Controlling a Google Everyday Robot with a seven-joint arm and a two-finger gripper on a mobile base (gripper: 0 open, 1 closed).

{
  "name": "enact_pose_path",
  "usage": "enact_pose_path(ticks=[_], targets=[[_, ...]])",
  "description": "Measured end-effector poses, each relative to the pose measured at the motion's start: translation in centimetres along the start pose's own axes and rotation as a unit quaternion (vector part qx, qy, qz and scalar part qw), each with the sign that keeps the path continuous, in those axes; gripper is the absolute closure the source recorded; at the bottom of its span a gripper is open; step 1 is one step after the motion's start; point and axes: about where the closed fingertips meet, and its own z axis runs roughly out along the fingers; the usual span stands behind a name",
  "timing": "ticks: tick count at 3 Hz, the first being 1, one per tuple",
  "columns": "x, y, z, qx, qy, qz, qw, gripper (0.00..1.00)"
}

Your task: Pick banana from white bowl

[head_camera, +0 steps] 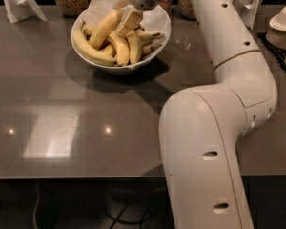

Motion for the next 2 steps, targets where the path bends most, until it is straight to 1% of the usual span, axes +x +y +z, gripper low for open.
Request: enact_pose_path(ticks=[1,2], targets=[[0.19,0.43,0.12,-0.014,-0.001,0.026,0.9996,0.31],[0.37,0.60,0.09,-0.020,-0.003,0.038,0.9991,0.32]])
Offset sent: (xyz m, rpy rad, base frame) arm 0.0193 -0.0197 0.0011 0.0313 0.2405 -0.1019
